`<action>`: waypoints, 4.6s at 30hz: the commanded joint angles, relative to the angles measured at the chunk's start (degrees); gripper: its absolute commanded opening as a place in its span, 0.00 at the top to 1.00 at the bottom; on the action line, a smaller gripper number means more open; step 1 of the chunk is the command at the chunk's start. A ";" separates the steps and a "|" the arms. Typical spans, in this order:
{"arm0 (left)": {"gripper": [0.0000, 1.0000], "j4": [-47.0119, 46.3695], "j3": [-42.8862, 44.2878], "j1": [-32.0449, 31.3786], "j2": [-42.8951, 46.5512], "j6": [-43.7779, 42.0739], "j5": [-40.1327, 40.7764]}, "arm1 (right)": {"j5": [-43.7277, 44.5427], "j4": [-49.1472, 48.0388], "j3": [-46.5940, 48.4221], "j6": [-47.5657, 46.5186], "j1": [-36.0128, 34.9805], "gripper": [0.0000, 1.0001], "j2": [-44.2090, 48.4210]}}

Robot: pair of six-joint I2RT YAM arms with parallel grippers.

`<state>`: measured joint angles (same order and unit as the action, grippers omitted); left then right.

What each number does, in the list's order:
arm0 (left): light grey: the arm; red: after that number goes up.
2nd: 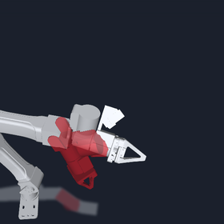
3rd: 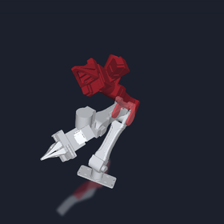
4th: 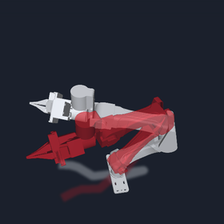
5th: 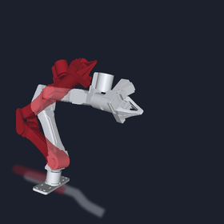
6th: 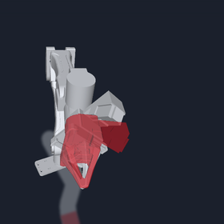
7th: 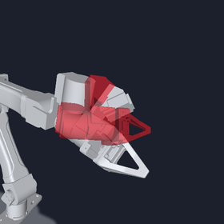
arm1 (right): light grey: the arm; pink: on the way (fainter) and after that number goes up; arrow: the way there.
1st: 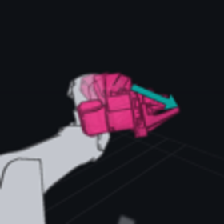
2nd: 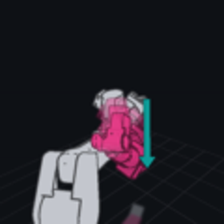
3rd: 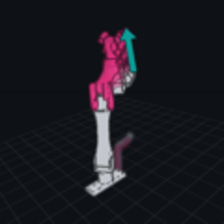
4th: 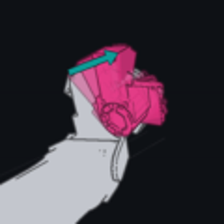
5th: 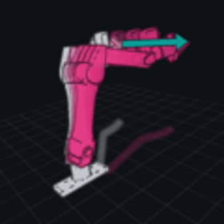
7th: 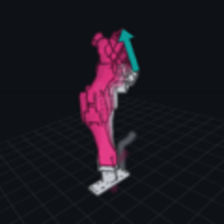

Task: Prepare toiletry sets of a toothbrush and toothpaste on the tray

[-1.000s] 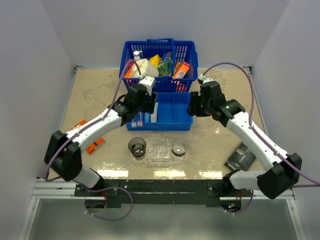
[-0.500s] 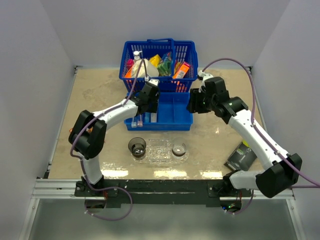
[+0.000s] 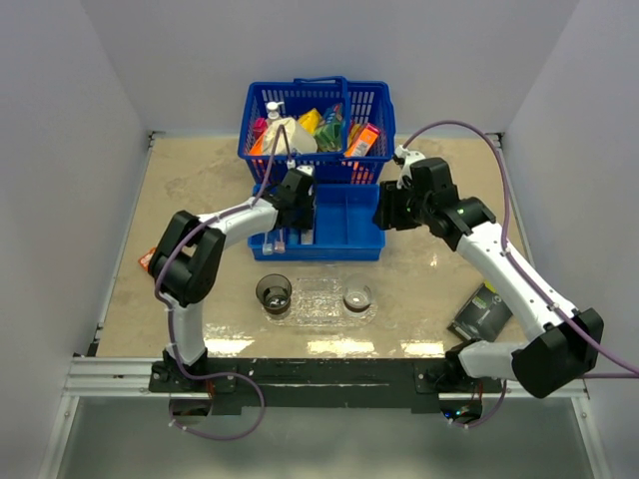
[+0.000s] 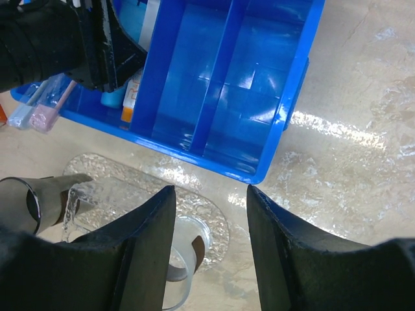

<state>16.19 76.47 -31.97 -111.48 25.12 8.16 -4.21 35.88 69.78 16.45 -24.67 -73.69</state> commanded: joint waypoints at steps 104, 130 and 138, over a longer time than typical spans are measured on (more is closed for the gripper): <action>0.13 -35.85 -30.94 0.41 50.67 -8.26 -54.11 | -24.26 -22.69 2.56 11.42 -9.79 1.00 3.38; 0.85 -49.76 -32.35 -0.55 41.87 5.02 -72.32 | -31.22 -21.91 2.03 5.44 -12.86 1.00 6.98; 0.48 -47.22 -31.73 -1.26 41.08 2.92 -72.32 | -28.49 -20.85 2.73 4.65 -12.78 1.00 8.03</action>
<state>-30.70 43.86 -32.12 -69.89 30.04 -61.87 -34.33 16.71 70.76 22.48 -37.26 -68.14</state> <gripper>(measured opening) 0.414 0.017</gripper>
